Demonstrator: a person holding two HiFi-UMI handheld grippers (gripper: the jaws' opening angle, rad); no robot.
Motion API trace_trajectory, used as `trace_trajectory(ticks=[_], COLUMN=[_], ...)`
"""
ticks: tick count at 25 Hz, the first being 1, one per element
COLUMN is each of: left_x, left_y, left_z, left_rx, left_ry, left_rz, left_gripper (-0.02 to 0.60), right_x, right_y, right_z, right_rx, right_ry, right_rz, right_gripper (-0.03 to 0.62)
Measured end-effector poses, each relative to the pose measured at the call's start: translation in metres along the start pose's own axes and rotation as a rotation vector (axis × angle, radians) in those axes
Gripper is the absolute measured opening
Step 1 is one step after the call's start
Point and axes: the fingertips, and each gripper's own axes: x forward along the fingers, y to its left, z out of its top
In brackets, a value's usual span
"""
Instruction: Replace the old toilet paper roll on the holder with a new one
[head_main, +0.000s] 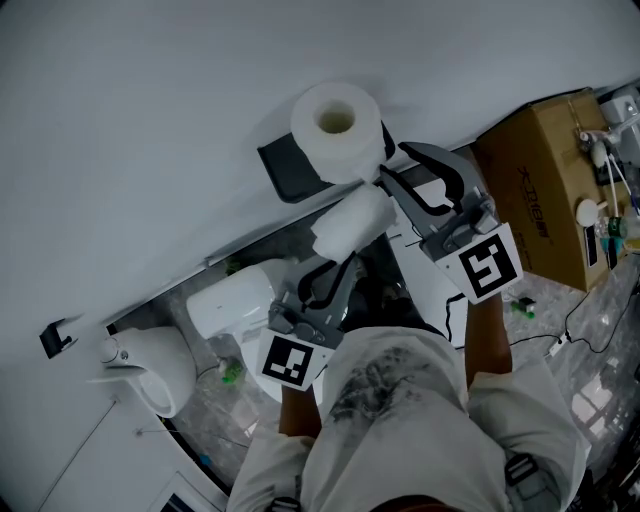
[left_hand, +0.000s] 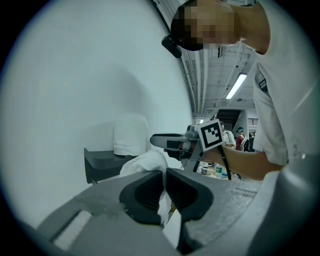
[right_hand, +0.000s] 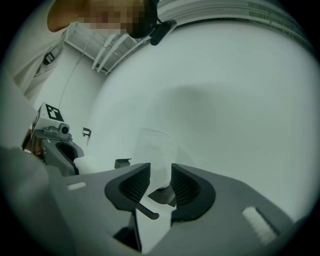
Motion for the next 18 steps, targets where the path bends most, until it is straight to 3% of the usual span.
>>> trace_trajectory(ticks=[18], left_x=[0.001], left_y=[0.004], left_z=[-0.003], left_rx=[0.005], left_ry=[0.008], left_rz=[-0.032], left_gripper=[0.018], right_x=[0.022], right_y=[0.007], right_z=[0.01], right_rx=[0.017], right_ry=[-0.043], right_rz=[0.092], right_gripper=[0.27])
